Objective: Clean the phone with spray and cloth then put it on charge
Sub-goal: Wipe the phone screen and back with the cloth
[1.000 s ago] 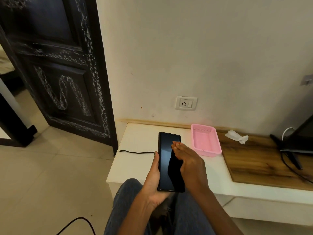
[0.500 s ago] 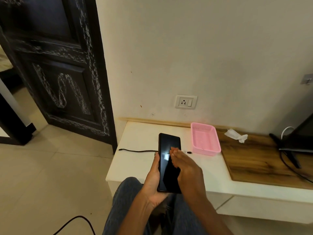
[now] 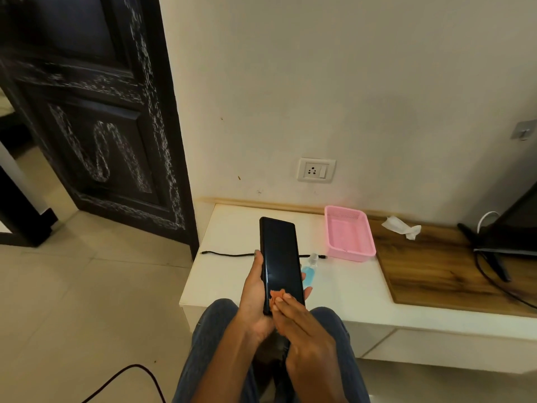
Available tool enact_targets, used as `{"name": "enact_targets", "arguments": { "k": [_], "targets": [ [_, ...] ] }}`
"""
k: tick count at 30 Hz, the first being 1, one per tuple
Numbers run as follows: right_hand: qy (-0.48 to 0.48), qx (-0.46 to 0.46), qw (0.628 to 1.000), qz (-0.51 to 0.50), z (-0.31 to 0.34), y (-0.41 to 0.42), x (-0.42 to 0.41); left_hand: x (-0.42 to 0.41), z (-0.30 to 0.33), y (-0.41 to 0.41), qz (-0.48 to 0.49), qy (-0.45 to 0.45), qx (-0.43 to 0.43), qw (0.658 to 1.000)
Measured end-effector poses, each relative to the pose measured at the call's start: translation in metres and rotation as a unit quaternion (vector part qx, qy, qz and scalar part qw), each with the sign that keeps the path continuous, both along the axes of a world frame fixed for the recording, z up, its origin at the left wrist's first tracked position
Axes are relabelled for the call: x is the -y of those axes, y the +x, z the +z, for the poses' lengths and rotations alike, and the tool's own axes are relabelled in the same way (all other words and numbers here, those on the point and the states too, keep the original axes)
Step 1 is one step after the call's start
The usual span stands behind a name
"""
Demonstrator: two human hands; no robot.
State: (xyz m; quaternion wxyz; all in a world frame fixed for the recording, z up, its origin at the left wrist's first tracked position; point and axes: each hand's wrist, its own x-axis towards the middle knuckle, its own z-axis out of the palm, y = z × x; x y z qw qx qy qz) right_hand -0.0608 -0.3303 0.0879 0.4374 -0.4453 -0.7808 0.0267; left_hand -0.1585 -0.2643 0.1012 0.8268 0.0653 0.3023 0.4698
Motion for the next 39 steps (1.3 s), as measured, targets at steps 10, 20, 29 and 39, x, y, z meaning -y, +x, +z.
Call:
{"name": "enact_targets", "arguments": {
  "k": [10, 20, 29, 39],
  "targets": [
    [0.042, 0.074, 0.995, 0.041, 0.005, 0.002, 0.005, 0.007, 0.003, -0.004, 0.013, -0.029, 0.010, 0.999],
    [0.035, 0.086, 0.995, -0.032, 0.008, 0.035, -0.022, 0.001, -0.002, -0.003, 0.028, 0.018, -0.010, 0.999],
    [-0.056, 0.053, 0.995, -0.056, 0.031, 0.029, -0.069, 0.005, 0.002, -0.003, -0.007, 0.085, -0.014, 0.996],
    [-0.133, 0.012, 0.982, -0.131, 0.054, 0.020, -0.101, 0.005, 0.000, 0.003, -0.036, 0.100, -0.034, 0.994]
  ]
}}
